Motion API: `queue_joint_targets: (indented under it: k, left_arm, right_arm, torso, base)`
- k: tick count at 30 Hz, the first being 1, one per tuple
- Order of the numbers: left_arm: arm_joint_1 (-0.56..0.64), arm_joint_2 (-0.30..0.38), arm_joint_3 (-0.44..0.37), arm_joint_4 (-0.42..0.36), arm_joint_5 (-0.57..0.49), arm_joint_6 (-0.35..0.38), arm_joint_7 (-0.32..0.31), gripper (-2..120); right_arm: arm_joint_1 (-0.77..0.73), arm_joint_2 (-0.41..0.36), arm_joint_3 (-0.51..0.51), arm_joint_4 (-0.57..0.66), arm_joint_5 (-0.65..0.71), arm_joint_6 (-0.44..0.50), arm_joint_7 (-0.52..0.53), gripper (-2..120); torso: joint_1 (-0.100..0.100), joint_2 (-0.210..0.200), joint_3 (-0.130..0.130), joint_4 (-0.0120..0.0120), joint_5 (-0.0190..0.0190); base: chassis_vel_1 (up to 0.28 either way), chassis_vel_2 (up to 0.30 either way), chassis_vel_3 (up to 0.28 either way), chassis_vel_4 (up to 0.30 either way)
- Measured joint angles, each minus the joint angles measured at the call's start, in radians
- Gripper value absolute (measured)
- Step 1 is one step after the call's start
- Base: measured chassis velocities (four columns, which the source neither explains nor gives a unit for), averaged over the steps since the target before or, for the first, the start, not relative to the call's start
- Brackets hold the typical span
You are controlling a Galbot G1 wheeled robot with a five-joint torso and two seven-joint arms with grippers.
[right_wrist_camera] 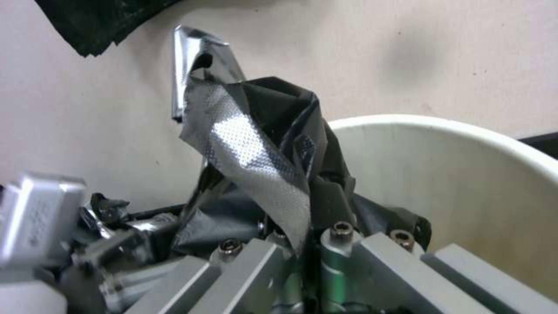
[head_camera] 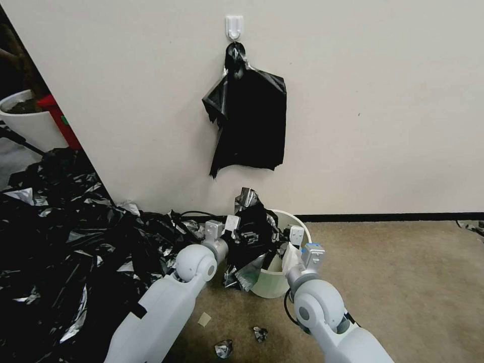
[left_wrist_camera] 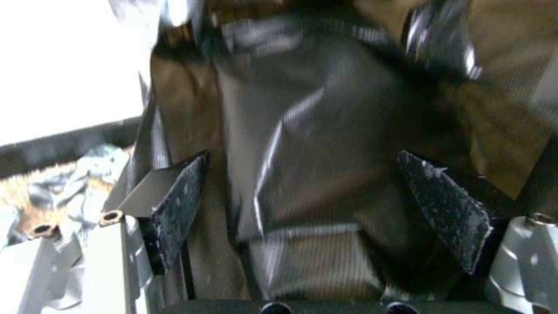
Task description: Place a trash bag onto the trash bin.
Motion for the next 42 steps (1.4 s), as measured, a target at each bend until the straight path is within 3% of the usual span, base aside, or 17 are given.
queue_joint_targets:
  k: [9, 13, 19, 23, 25, 31, 34, 42]
  left_arm:
    - [0.001, 0.005, 0.003, -0.012, 0.028, 0.099, 0.004, 57]
    - [-0.002, 0.002, -0.007, -0.016, 0.025, 0.143, -0.001, 37]
    - [0.017, 0.02, -0.022, -0.046, 0.025, 0.148, 0.011, 21]
    - [0.043, 0.054, -0.038, -0.079, 0.034, 0.151, 0.066, 7]
    - [0.068, 0.074, -0.058, -0.095, 0.068, 0.137, 0.129, 3]
    - [0.111, 0.092, -0.106, -0.131, 0.102, 0.081, 0.202, 3]
    - [0.131, 0.093, -0.159, -0.156, 0.088, 0.015, 0.245, 3]
    - [0.144, 0.052, -0.247, -0.16, -0.039, -0.137, 0.226, 3]
  right_arm:
    - [-0.004, -0.005, 0.0, -0.013, -0.031, 0.022, -0.008, 0]
    - [-0.006, -0.014, 0.008, -0.019, -0.053, 0.039, -0.013, 0]
    - [0.001, -0.029, 0.029, -0.029, -0.092, 0.077, -0.041, 0]
    - [0.026, -0.051, 0.052, -0.058, -0.122, 0.106, -0.075, 0]
    - [0.047, -0.073, 0.068, -0.083, -0.117, 0.107, -0.087, 0]
    - [0.06, -0.11, 0.101, -0.097, -0.013, 0.07, -0.093, 0]
    - [0.041, -0.148, 0.131, -0.071, 0.107, 0.014, -0.07, 0]
    - [-0.083, -0.217, 0.166, 0.056, 0.307, -0.055, -0.04, 0]
  torso:
    - [0.0, 0.0, 0.0, 0.0004, 0.0002]
    - [0.0, 0.0, 0.0, 0.0002, 0.0001]
    - [0.0, 0.0, 0.0, -0.0001, -0.0003]
    - [0.0, 0.0, 0.0, -0.0003, -0.0003]
    - [0.0, 0.0, 0.0, -0.0001, -0.0004]
    - [0.0, 0.0, 0.0, 0.0, 0.0]
    - [0.0, 0.0, 0.0, 0.0, 0.0001]
    - [0.0, 0.0, 0.0, -0.0001, 0.0]
  base:
    - [0.0, 0.0, 0.0, 0.0]
    - [0.0, 0.0, 0.0, 0.0]
    - [0.0, 0.0, 0.0, 0.0]
    - [0.0, 0.0, 0.0, 0.0]
    - [0.0, 0.0, 0.0, 0.0]
    - [0.0, 0.0, 0.0, 0.0]
    - [0.0, 0.0, 0.0, 0.0]
    - [0.0, 0.0, 0.0, 0.0]
